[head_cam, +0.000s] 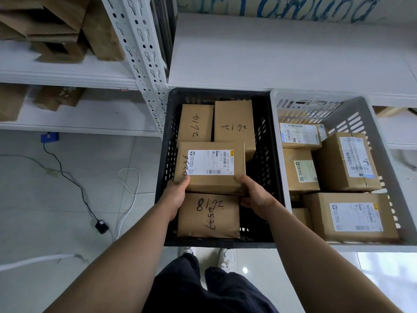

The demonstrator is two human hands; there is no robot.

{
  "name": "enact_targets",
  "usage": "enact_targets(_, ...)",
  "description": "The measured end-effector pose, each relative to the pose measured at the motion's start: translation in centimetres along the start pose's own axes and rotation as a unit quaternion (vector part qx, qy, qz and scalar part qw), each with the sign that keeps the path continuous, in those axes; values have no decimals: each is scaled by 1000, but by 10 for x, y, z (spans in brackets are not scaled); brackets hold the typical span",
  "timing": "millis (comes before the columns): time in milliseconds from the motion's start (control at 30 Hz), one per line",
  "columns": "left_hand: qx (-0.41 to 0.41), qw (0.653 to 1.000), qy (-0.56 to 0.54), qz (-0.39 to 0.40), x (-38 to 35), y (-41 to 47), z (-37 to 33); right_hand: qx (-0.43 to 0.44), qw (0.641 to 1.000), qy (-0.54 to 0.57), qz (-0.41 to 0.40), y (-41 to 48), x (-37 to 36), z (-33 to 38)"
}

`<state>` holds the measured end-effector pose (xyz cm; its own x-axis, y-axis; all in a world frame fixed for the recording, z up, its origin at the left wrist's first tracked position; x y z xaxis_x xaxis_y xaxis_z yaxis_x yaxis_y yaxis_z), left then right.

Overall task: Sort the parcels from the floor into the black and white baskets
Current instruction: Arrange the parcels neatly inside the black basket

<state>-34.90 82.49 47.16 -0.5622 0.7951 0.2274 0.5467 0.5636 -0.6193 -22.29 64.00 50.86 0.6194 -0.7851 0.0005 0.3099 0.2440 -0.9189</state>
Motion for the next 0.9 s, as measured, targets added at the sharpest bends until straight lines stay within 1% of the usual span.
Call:
enact_targets(100,3,1000,24,5,3,7,2,-3,1000,-22,-17,9,1,1)
enact_targets(200,16,999,43,30,2,12,3,-21,998,-23,-54,16,0,-2)
enact_targets(300,19,996,85,25,-2,19,5,-26,995,-36,-86,25,-2,-1)
enact_targets(400,16,997,75,14,-7,27,-1,-28,991,-60,-117,34,-1,9)
enact_targets(500,3,995,96,-12,-7,38,-6,-20,989,-75,-123,46,2,20)
enact_targets(567,7,994,110,-12,-6,44,-4,-20,989,-85,-119,52,0,23)
enact_targets(767,26,992,122,5,-13,55,4,-38,985,-86,-141,73,3,21)
enact_targets(900,45,992,112,24,-12,61,7,-49,989,-65,-126,81,6,17)
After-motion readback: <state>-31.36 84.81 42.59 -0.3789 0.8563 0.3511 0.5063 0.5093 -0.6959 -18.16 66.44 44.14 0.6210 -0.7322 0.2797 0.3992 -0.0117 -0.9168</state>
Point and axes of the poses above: each hand's wrist, its own y-axis towards the middle knuckle, its own x-axis out of the back of the hand, z = x × y, the point moved 1 cm from there along y, towards the middle knuckle, and after that the axes turned 12 degrees about -x, right-handed, at the moved point
